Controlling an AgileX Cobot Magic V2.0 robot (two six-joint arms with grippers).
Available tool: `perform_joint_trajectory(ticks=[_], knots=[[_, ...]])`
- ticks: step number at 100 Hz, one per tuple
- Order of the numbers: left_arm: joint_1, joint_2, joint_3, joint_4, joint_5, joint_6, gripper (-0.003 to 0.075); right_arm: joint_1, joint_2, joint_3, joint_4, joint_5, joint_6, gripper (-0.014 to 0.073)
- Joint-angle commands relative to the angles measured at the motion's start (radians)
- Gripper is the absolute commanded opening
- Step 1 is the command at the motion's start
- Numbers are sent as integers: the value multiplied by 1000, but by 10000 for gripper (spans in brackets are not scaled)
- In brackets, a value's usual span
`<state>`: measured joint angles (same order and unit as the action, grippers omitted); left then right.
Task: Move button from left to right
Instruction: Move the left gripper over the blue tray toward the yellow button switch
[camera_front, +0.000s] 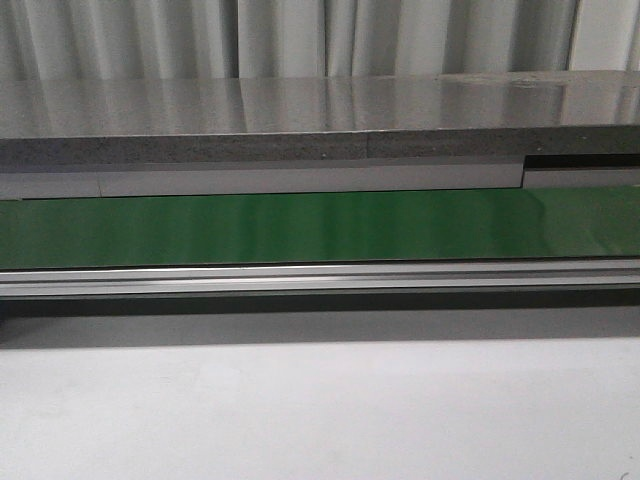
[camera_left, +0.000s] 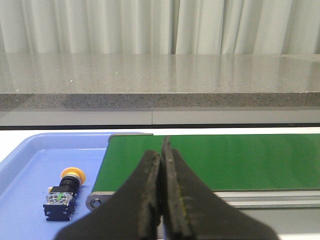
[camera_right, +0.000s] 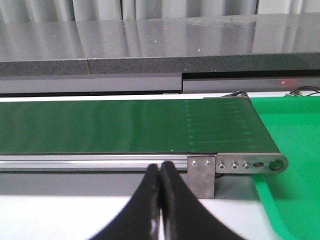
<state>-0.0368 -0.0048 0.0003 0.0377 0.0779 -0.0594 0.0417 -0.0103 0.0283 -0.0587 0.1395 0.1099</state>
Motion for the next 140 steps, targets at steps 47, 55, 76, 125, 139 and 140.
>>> perform_joint_trajectory(ticks=[47, 55, 76, 125, 139, 140], knots=[[-9, -30, 36, -4, -107, -10, -20, 3, -21, -16, -4, -87, -3, -68], [-9, -30, 33, -4, -112, -10, -20, 3, -21, -16, -4, -87, -3, -68], [-9, -20, -20, -17, -78, -10, -20, 3, -21, -16, -4, -87, -3, -68], [-9, 298, -455, -23, 330, -10, -20, 3, -21, -16, -4, -87, -3, -68], [-9, 456, -591, -15, 494, -10, -20, 3, -21, -16, -4, -87, -3, -68], [-9, 464, -603, -15, 501, -10, -20, 3, -21, -16, -4, -87, -3, -68]])
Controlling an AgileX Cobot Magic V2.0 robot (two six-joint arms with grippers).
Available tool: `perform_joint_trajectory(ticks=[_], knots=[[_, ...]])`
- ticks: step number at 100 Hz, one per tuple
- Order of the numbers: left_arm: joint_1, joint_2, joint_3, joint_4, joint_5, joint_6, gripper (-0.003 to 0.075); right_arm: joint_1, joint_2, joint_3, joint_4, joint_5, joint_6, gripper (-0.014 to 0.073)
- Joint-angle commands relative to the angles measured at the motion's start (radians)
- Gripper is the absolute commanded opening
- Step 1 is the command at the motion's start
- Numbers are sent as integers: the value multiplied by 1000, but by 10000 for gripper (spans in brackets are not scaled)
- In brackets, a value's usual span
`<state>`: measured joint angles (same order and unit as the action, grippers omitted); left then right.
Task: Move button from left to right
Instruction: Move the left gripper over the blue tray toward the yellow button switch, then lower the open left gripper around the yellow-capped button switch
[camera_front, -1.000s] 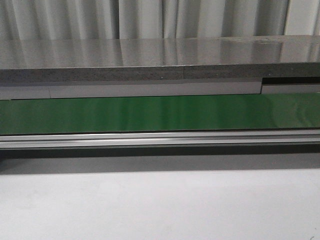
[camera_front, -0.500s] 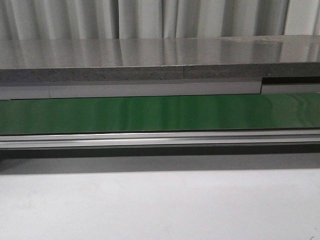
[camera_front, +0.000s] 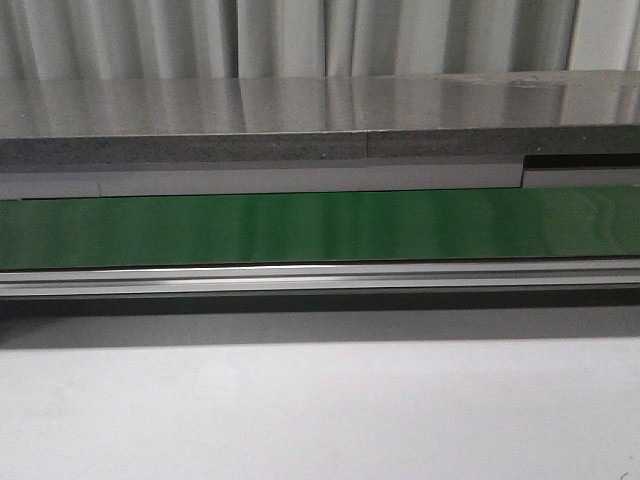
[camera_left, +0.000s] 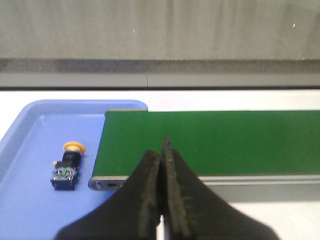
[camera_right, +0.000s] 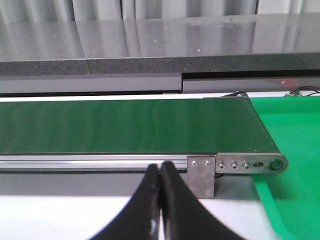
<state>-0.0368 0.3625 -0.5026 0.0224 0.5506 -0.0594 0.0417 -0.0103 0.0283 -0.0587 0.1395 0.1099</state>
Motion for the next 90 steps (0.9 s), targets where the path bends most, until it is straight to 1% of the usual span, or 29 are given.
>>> perform_joint_trajectory(ticks=[1, 17, 26, 49, 70, 75, 80, 84, 85, 87, 88, 89, 90], knots=[[-9, 104, -106, 0, 43, -10, -20, 3, -21, -16, -4, -87, -3, -68], [-9, 261, -225, 0, 209, -10, -20, 3, -21, -16, -4, -87, -3, -68], [-9, 323, -260, 0, 253, -10, -20, 3, -21, -16, -4, -87, -3, -68], [-9, 397, -265, 0, 255, -10, -20, 3, -21, -16, -4, -87, -3, -68], [-9, 398, -265, 0, 253, -10, -13, 3, -21, -16, -4, -87, -3, -68], [-9, 398, -265, 0, 253, -10, 20, 3, -21, -16, -4, -87, -3, -68], [-9, 398, -265, 0, 253, -8, 92, 3, -21, -16, -4, -87, -3, -68], [-9, 398, -265, 0, 253, -6, 183, 3, -21, -16, -4, -87, -3, -68], [-9, 398, -265, 0, 253, -6, 219, 3, -21, -16, -4, -87, -3, -68], [-9, 398, -265, 0, 253, -6, 257, 3, -21, -16, -4, -87, -3, -68], [-9, 398, -265, 0, 253, -6, 297, 3, -21, -16, -4, -87, -3, -68], [-9, 398, -265, 0, 253, -6, 317, 3, -21, -16, -4, -87, -3, -68], [-9, 398, -265, 0, 253, -6, 359, 3, -21, -16, -4, -87, -3, -68]])
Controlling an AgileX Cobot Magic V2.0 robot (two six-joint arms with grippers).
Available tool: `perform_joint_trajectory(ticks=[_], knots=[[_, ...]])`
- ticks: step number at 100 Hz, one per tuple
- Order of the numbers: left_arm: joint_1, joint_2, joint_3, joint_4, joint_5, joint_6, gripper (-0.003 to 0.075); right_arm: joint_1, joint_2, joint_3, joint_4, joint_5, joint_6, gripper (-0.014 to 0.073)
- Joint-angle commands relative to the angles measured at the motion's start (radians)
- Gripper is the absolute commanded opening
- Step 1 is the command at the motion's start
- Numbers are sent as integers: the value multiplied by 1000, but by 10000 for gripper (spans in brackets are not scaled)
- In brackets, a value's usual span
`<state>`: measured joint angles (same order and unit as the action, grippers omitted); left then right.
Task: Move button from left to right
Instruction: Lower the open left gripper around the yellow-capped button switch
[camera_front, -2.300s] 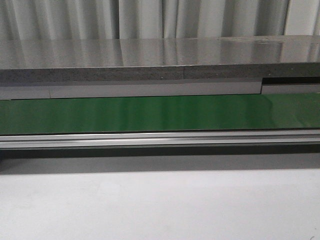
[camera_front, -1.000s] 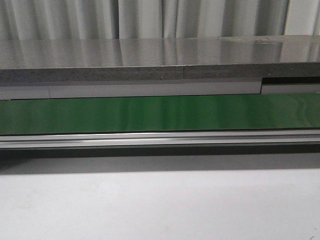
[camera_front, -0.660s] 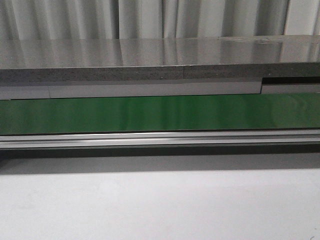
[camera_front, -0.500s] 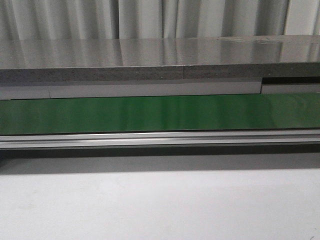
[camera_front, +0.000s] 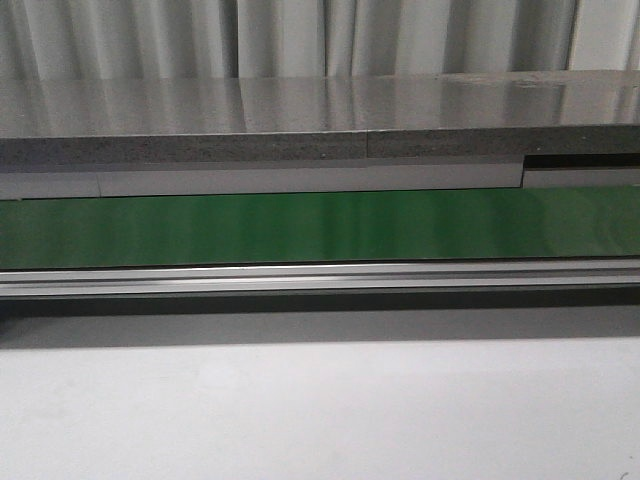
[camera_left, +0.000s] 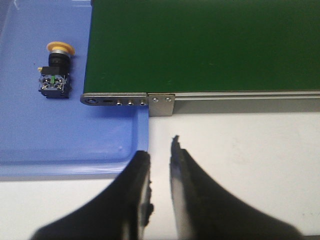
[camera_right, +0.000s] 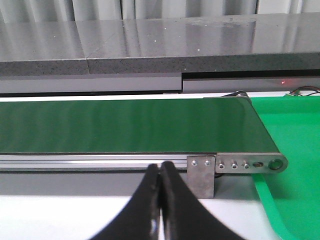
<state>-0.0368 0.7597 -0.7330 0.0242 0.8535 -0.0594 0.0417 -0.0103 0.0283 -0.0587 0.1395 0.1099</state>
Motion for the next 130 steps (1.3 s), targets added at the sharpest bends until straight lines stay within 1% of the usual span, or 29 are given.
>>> perform_joint_trajectory(ticks=[1, 2, 4, 5, 9, 14, 19, 39, 61, 69, 87, 130], knots=[[-9, 0, -35, -2, -50, -6, 380, 3, -21, -16, -4, -87, -3, -68], [-9, 0, -35, -2, -50, -6, 421, 3, -21, -16, -4, -87, -3, -68], [-9, 0, -35, -2, -50, -6, 461, 3, -21, -16, -4, -87, -3, -68], [-9, 0, -35, -2, -50, -6, 500, 3, -21, -16, -4, -87, -3, -68], [-9, 0, -35, -1, -50, -6, 599, 3, -21, -16, -4, -87, -3, -68], [-9, 0, -35, 1, -50, -6, 673, 3, -21, -16, -4, -87, -3, -68], [-9, 0, -35, 1, -50, -6, 701, 3, -21, -16, -4, -87, -3, -68], [-9, 0, -37, 1, -50, -6, 657, 3, -21, -16, -4, -87, -3, -68], [-2, 28, -76, 101, -48, -6, 651, 3, -21, -16, -4, -87, -3, -68], [29, 73, -115, 130, -33, -6, 651, 3, -21, -16, -4, -87, -3, -68], [127, 207, -225, 129, -41, -6, 650, 3, -21, -16, -4, -87, -3, -68], [289, 565, -476, 108, -67, -6, 650, 3, -21, -16, -4, -87, -3, -68]])
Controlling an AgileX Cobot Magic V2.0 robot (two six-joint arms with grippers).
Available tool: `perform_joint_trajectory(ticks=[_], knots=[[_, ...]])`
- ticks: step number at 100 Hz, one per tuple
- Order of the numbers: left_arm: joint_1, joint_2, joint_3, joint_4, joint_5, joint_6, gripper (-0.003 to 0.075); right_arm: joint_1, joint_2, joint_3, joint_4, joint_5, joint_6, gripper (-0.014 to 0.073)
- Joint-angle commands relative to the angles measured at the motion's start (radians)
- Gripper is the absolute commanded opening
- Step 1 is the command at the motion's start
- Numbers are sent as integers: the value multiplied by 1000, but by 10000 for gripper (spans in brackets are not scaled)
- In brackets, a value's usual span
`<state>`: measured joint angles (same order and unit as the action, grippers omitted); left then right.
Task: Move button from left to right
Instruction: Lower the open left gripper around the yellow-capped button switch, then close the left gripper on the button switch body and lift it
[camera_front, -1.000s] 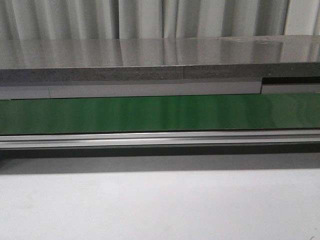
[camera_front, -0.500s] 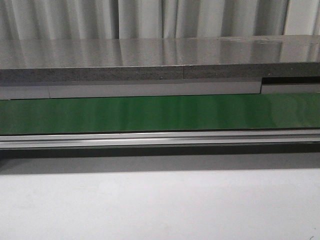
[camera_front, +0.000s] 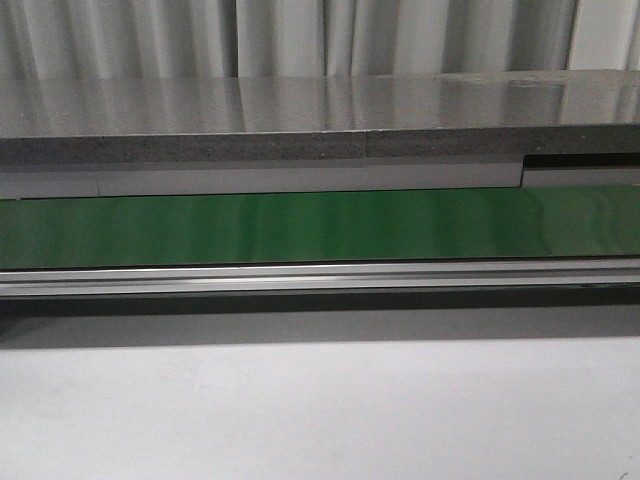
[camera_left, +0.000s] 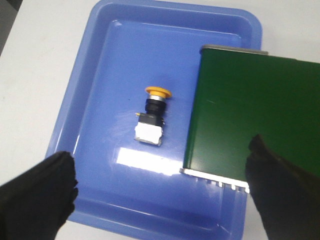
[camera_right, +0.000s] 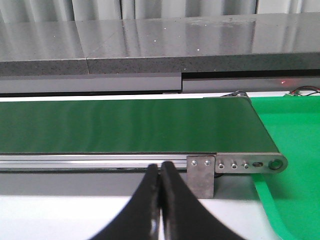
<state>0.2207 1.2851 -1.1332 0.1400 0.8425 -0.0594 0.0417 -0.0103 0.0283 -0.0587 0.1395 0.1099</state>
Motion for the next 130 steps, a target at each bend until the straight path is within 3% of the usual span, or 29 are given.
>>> perform_joint_trajectory(ticks=[1, 50, 130], knots=[[34, 51, -83, -10, -57, -6, 650, 3, -21, -16, -4, -87, -3, -68], [86, 341, -160, -72, -96, 31, 650, 3, -21, -16, -4, -87, -3, -68], [104, 566, -214, -130, -183, 31, 650, 3, -21, -16, -4, -87, -3, -68]])
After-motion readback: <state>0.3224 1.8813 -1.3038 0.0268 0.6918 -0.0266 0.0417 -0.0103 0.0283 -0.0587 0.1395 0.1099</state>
